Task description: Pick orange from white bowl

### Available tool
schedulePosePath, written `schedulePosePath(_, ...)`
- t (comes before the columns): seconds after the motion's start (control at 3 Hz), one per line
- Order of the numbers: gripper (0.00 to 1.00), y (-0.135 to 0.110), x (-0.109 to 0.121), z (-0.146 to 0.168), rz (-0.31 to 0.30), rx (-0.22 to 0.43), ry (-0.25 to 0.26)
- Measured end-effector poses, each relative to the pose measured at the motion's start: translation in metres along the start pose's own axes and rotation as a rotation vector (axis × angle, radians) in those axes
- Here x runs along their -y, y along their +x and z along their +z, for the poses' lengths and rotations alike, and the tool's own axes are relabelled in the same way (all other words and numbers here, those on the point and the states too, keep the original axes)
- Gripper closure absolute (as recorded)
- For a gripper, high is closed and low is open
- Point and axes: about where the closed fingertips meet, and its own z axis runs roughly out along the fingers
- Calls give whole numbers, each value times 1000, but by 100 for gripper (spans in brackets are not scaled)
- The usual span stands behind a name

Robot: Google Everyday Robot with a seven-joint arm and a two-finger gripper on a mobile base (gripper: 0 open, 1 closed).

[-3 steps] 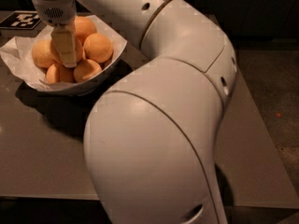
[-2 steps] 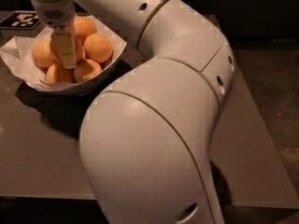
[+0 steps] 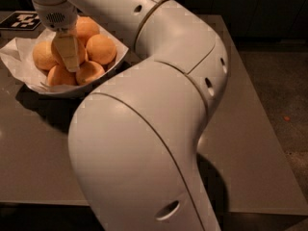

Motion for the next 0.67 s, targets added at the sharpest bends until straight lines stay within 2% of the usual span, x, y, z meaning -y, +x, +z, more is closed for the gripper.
schedulePosePath(0.33, 46, -6, 8, 2, 1, 23, 31)
schedulePosePath(0.67, 69, -10, 14, 3, 1, 37, 49)
